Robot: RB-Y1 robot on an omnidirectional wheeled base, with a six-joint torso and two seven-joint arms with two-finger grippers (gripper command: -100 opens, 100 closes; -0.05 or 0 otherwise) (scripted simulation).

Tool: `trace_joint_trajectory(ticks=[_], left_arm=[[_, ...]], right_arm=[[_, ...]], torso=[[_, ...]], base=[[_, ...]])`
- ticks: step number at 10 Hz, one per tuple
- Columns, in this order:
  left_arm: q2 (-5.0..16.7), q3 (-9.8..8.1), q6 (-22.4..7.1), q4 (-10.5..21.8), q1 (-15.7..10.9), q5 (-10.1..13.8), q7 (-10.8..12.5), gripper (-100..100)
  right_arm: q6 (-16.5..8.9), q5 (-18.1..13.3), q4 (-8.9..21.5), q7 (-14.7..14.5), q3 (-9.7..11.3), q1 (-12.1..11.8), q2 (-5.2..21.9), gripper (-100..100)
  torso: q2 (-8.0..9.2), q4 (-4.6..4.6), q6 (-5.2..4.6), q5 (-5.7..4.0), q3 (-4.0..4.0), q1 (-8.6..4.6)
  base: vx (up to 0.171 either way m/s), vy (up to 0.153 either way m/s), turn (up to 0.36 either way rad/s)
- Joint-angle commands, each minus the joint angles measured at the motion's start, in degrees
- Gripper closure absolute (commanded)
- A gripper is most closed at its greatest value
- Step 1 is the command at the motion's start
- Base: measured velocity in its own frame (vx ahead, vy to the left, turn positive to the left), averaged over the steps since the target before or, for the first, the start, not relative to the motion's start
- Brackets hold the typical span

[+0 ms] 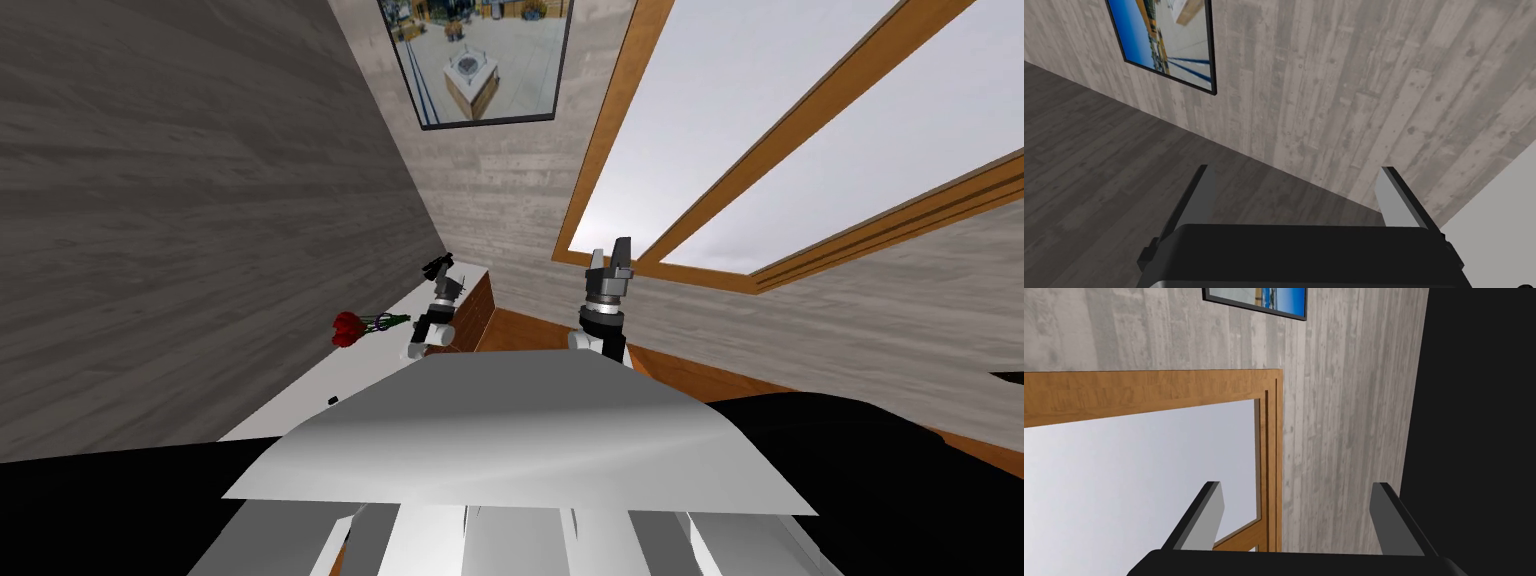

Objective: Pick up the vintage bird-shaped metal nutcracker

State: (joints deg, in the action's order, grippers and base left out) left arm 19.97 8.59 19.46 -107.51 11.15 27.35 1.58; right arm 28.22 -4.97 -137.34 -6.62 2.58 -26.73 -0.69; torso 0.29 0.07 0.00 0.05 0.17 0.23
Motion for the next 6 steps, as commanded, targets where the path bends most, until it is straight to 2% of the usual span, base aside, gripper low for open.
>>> trace_joint_trajectory(ticks=[1, 3, 4, 6], left_arm=[[0.21, 0.18, -1.63, 1.52, -0.9, 1.59, -0.6, -100], [2.29, 0.72, -4.64, 5.87, -3.75, 5.35, -1.48, -100], [2.29, 0.72, -4.91, 6.9, -3.75, 5.98, -1.48, -100], [4.46, 1.17, -8.46, 11.17, -6.55, 9.93, -2.34, -100]], right_arm=[[0.0, 0.0, 0.0, 0.0, 0.0, 0.0, 0.0, 0], [0.0, 0.0, 0.0, 0.0, 0.0, -0.01, 0.0, 0], [0.0, 0.0, 0.0, 0.0, 0.0, 0.0, 0.0, 0], [0.0, 0.0, 0.0, 0.0, 0.0, -0.01, 0.0, 0]], torso=[[0.0, 0.0, 0.0, 0.0, 0.0, 0.0], [-0.11, -0.02, 0.01, -0.01, -0.05, -0.06], [-0.08, -0.01, 0.0, 0.0, -0.04, -0.02], [-0.12, -0.02, 0.01, 0.0, -0.06, 0.0]], base=[[-0.07, 0.039, -0.052], [-0.061, 0.035, -0.115], [-0.057, 0.037, -0.069], [-0.062, 0.051, -0.139]])
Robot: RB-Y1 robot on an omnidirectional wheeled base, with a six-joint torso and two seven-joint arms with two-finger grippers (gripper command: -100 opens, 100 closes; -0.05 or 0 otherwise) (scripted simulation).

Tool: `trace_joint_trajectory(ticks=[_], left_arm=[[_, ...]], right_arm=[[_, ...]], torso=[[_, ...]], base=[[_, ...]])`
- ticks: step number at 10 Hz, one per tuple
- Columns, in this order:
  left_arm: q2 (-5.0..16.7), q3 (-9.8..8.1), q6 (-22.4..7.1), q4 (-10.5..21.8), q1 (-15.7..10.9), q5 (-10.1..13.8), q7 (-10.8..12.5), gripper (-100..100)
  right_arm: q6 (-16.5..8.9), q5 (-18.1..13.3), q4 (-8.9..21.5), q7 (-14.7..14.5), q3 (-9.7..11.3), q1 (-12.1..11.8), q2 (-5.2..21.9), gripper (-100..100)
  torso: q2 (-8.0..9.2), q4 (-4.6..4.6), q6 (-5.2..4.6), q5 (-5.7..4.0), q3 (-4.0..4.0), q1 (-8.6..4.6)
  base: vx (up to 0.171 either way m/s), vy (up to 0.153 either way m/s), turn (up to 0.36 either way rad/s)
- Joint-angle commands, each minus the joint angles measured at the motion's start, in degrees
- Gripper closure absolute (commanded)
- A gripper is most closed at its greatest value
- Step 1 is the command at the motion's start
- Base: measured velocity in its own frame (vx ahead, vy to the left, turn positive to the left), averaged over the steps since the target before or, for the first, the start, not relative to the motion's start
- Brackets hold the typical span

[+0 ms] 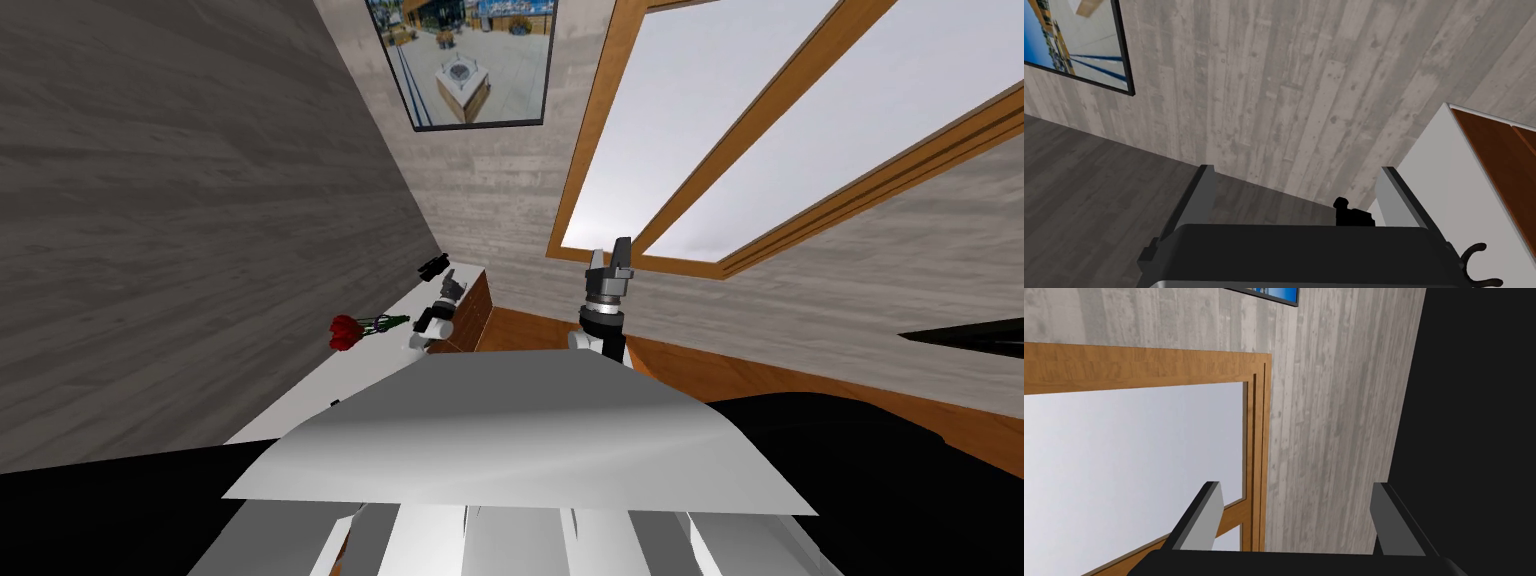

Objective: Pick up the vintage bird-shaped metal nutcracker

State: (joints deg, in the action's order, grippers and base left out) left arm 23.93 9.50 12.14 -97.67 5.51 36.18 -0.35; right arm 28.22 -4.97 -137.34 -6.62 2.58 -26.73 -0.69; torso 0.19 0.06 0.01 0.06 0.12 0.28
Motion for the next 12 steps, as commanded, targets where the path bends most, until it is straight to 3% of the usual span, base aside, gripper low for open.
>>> trace_joint_trajectory(ticks=[1, 3, 4, 5, 8, 11, 12], left_arm=[[0.5, 0.26, -1.28, 2.54, -0.91, 1.38, -0.41, -100], [2.82, 0.61, -4.57, 6.89, -3.62, 5.2, -1.25, -100], [2.82, 0.61, -5.31, 8.01, -3.62, 5.38, -1.25, -100], [4.03, 0.74, -7.43, 9.55, -4.93, 7.27, -1.66, -100], [5.27, 0.86, -9.6, 13.39, -6.2, 9.08, -2.06, -100], [7.74, 1.0, -14.03, 17.89, -8.63, 12.43, -2.83, -100], [7.74, 1.0, -14.03, 18.59, -8.63, 12.43, -2.83, -100]], right_arm=[[0.0, 0.0, 0.0, 0.0, 0.0, 0.0, 0.0, 0], [0.0, 0.0, 0.0, 0.0, 0.0, -0.01, 0.0, 0], [0.0, 0.0, 0.0, 0.0, 0.0, 0.0, 0.0, 0], [0.0, 0.0, 0.0, 0.0, 0.0, -0.01, 0.0, 0], [0.0, 0.0, 0.0, 0.0, 0.0, -0.01, 0.0, 0], [0.0, 0.0, 0.0, 0.0, 0.0, -0.01, 0.0, 0], [0.0, 0.0, 0.0, 0.0, 0.0, -0.01, 0.0, 0]], torso=[[0.0, 0.0, 0.0, 0.0, 0.0, 0.0], [-0.13, -0.03, 0.0, 0.0, -0.07, -0.02], [-0.11, -0.02, 0.0, 0.01, -0.06, 0.04], [-0.12, -0.03, 0.04, 0.01, -0.07, -0.01], [-0.22, -0.04, 0.01, -0.01, -0.12, -0.04], [-0.25, -0.05, 0.04, 0.0, -0.14, -0.02], [-0.25, -0.05, 0.01, 0.0, -0.14, 0.0]], base=[[-0.043, 0.048, -0.051], [-0.033, 0.056, -0.157], [-0.034, 0.049, -0.053], [-0.023, 0.051, -0.093], [-0.01, 0.043, -0.08], [-0.007, 0.049, -0.105], [0.0, 0.046, -0.062]])
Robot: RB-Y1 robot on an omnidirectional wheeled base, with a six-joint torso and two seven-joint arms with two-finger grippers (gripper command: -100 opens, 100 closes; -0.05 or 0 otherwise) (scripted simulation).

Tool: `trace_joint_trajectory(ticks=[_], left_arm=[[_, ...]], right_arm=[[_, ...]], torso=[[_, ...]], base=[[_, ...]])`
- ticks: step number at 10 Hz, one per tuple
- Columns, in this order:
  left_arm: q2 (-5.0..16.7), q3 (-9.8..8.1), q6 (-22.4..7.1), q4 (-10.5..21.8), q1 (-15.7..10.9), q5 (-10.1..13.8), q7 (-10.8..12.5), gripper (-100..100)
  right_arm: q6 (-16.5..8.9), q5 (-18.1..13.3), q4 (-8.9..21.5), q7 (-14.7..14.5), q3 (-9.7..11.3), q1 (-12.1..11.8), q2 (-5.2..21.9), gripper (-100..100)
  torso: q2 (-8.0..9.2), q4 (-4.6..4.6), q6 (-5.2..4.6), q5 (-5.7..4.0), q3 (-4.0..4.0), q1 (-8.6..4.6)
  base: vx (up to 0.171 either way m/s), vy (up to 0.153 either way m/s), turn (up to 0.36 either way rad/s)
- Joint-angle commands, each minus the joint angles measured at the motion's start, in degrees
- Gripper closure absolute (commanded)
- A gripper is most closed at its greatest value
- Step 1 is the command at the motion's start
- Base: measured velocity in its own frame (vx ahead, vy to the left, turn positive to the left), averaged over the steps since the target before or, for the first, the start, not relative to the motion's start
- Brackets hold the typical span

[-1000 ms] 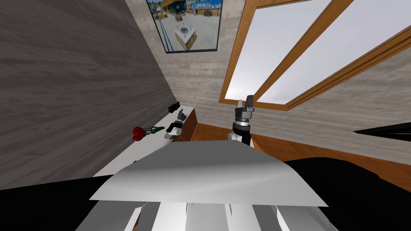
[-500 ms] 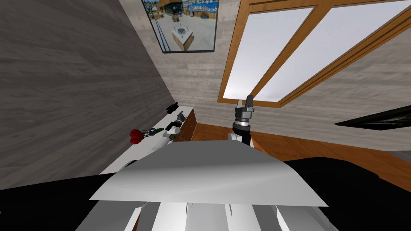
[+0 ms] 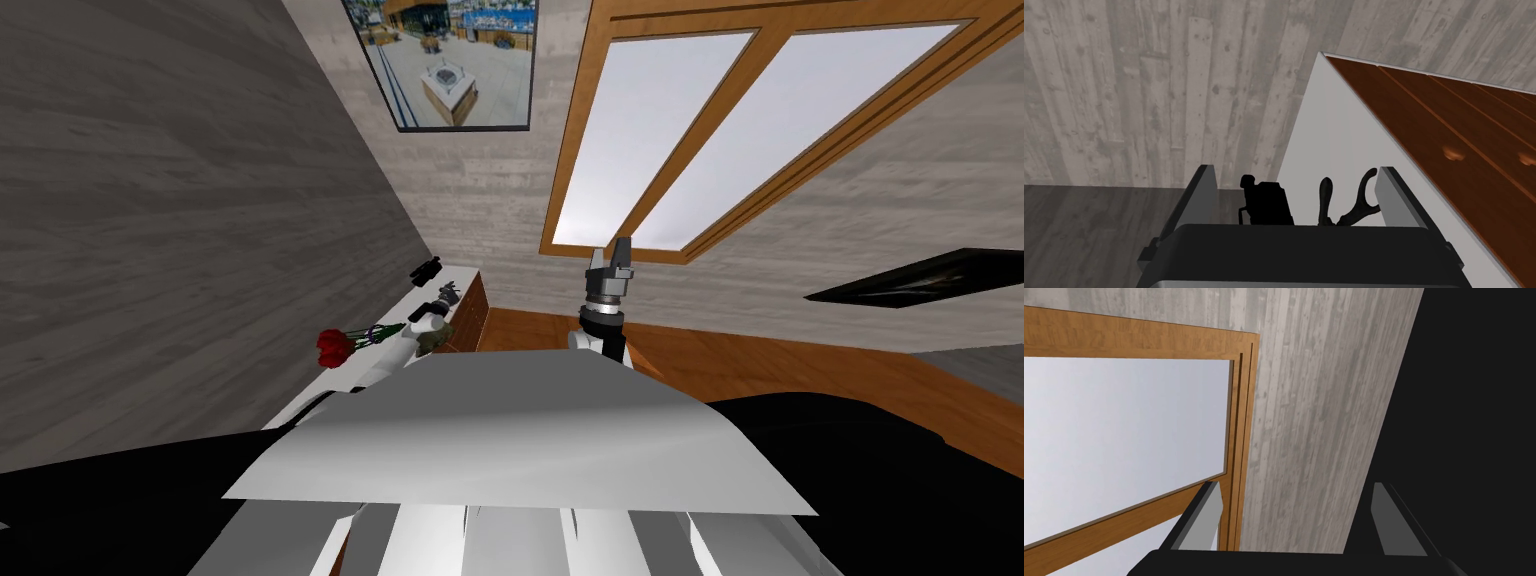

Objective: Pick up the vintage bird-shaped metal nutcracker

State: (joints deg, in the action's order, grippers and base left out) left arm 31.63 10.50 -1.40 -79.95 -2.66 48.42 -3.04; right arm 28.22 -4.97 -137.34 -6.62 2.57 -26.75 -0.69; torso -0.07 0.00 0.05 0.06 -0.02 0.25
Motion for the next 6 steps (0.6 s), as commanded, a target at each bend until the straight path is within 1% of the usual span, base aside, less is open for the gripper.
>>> trace_joint_trajectory(ticks=[1, 2, 3, 4, 5, 6], left_arm=[[1.26, 0.03, -2.73, 2.86, -1.6, 1.74, -0.51, -100], [1.26, 0.03, -2.73, 3.38, -1.6, 1.74, -0.51, -100], [2.43, 0.03, -4.96, 5.35, -2.71, 3.17, -0.85, -100], [2.43, 0.03, -4.96, 5.81, -2.71, 3.17, -0.85, -100], [3.55, 0.02, -7.17, 7.96, -3.75, 4.51, -1.18, -100], [3.55, 0.02, -7.17, 8.15, -3.75, 4.51, -1.18, -100]], right_arm=[[0.0, 0.0, 0.0, 0.0, 0.0, 0.0, 0.0, 0], [0.0, 0.0, 0.0, 0.0, 0.0, 0.0, 0.0, 0], [0.0, 0.0, 0.0, 0.0, 0.0, 0.0, 0.0, 0], [0.0, 0.0, 0.0, 0.0, 0.0, 0.0, 0.0, 0], [0.0, 0.0, 0.0, 0.0, 0.0, 0.0, 0.0, 0], [0.0, 0.0, 0.0, 0.0, 0.0, 0.0, 0.0, 0]], torso=[[0.0, 0.0, 0.0, 0.0, 0.0, 0.0], [-0.03, 0.0, -0.02, 0.0, -0.02, 0.04], [-0.03, -0.01, 0.0, 0.0, -0.02, 0.01], [-0.03, 0.0, -0.03, 0.0, -0.02, 0.04], [-0.04, -0.01, 0.0, 0.01, -0.02, 0.02], [-0.06, -0.01, -0.02, 0.0, -0.03, 0.02]], base=[[0.009, 0.056, -0.092], [0.004, 0.048, -0.067], [0.005, 0.057, -0.157], [0.008, 0.053, -0.057], [0.012, 0.053, -0.106], [0.01, 0.045, -0.063]])
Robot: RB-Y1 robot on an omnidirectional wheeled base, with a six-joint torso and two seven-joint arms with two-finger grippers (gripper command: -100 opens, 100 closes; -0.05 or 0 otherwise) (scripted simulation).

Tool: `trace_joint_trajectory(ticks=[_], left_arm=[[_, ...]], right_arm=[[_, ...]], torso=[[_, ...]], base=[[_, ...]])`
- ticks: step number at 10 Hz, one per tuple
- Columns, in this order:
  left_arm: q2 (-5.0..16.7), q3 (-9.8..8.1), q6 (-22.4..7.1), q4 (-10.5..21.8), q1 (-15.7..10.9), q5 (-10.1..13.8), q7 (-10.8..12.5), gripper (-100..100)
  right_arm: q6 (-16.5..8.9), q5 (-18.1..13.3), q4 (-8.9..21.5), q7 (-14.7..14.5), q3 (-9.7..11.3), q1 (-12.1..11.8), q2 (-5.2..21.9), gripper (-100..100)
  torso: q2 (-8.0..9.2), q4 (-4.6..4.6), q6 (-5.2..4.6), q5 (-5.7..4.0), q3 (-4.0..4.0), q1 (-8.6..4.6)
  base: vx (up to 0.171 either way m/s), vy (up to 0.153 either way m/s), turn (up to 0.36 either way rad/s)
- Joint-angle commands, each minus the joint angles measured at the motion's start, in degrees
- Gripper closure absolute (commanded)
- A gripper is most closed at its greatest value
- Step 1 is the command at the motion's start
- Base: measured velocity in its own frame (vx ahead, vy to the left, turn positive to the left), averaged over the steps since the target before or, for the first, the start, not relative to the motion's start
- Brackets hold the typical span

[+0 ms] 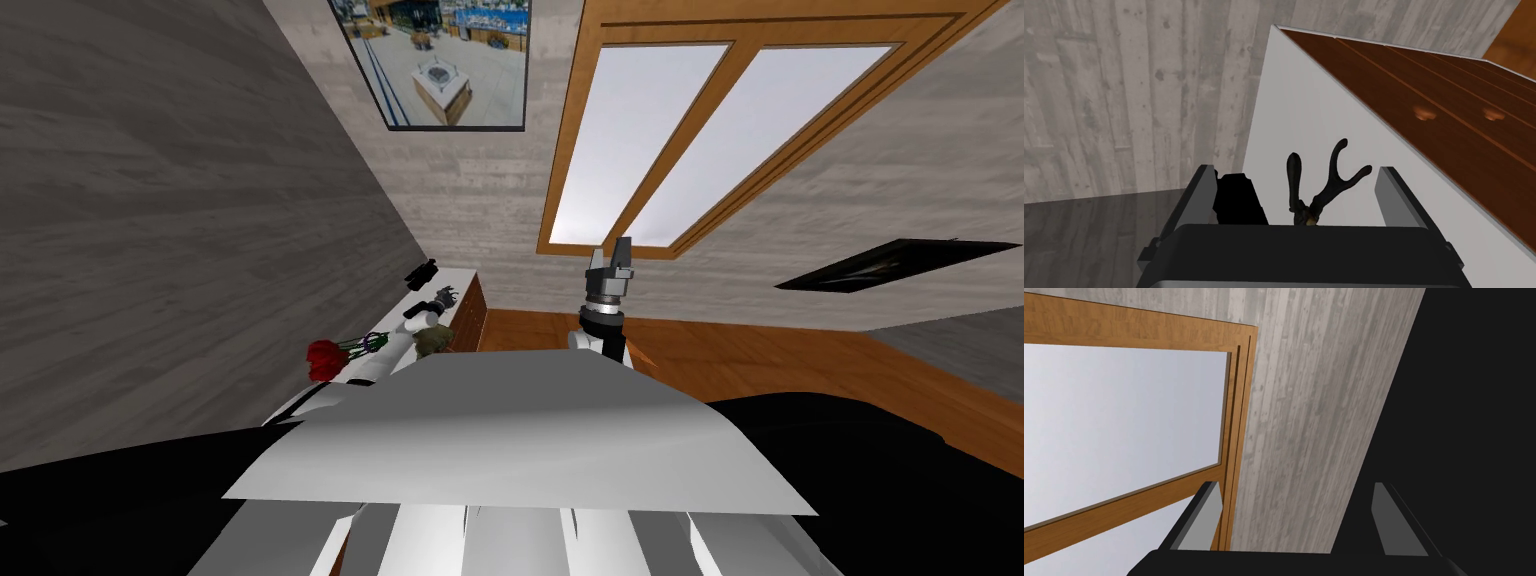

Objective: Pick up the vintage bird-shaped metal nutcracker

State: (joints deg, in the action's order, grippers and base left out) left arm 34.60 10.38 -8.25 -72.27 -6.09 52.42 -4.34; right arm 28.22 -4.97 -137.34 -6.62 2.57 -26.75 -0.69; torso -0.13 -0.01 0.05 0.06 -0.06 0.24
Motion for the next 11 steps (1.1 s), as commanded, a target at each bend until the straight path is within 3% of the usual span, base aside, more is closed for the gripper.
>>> trace_joint_trajectory(ticks=[1, 5, 8, 11], left_arm=[[1.66, 0.12, -2.49, 2.74, -1.3, 1.73, -0.18, -100], [4.47, 0.0, -8.33, 8.27, -3.83, 4.8, -0.98, -100], [5.26, -0.07, -10.51, 10.61, -4.54, 5.62, -1.2, -100], [7.14, -0.28, -15.2, 14.89, -6.26, 7.43, -1.72, -100]], right_arm=[[0.0, 0.0, 0.0, 0.0, 0.0, 0.0, 0.0, 0], [0.0, 0.0, 0.0, 0.0, 0.0, 0.0, 0.0, 0], [0.0, 0.0, 0.0, 0.0, 0.0, 0.0, 0.0, 0], [0.0, 0.0, 0.0, 0.0, 0.0, -0.01, 0.0, 0]], torso=[[0.0, 0.0, 0.0, 0.0, 0.0, 0.0], [-0.08, -0.01, -0.01, 0.02, -0.04, 0.11], [-0.14, -0.03, -0.01, 0.01, -0.08, 0.06], [-0.22, -0.04, 0.0, 0.02, -0.12, 0.1]], base=[[0.02, 0.061, -0.103], [0.032, 0.082, -0.136], [0.039, 0.058, -0.063], [0.059, 0.072, -0.122]])
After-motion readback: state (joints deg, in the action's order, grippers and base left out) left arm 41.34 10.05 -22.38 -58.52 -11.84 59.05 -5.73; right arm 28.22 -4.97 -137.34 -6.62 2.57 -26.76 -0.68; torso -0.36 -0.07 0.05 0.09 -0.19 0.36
